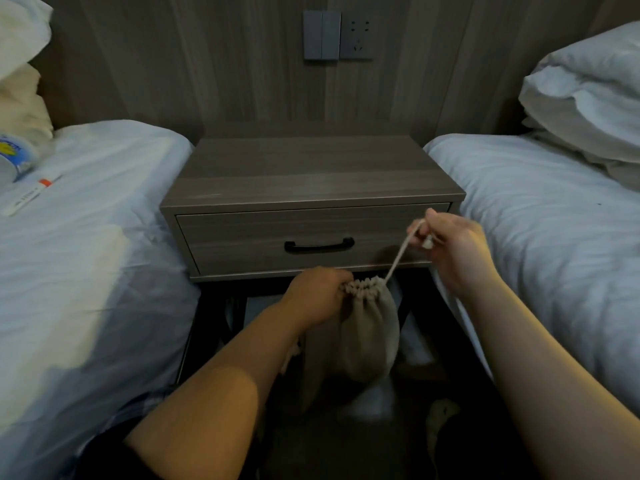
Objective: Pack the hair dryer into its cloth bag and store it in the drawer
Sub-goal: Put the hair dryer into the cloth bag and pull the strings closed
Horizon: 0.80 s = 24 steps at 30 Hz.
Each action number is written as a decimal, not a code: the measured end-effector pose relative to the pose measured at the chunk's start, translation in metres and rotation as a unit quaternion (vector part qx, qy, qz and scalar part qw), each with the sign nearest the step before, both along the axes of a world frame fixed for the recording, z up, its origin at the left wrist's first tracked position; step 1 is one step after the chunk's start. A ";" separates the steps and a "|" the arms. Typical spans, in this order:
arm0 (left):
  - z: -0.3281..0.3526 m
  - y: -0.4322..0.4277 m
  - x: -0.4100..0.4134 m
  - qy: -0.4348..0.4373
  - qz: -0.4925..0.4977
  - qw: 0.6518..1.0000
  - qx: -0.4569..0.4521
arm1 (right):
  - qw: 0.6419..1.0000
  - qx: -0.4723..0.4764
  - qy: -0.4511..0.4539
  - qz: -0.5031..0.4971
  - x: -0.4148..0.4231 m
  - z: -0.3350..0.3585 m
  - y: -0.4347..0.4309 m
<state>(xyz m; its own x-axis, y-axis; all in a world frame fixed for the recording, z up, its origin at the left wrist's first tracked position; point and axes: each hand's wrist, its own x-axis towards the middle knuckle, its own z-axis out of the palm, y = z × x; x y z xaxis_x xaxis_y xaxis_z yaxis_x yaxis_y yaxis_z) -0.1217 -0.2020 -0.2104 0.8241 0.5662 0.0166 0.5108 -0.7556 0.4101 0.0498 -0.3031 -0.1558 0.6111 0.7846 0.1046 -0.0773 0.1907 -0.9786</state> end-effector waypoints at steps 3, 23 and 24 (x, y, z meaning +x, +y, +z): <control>0.015 -0.003 -0.003 0.011 -0.019 0.999 -0.045 | 0.914 -0.198 -0.337 -0.109 0.015 -0.010 -0.005; 0.037 0.023 -0.024 -0.135 0.128 0.968 -0.169 | 0.894 -0.181 -0.407 0.041 -0.024 -0.006 -0.001; 0.038 0.021 -0.024 -0.163 0.121 0.962 -0.184 | 0.889 -0.185 -0.418 0.029 -0.023 -0.006 -0.001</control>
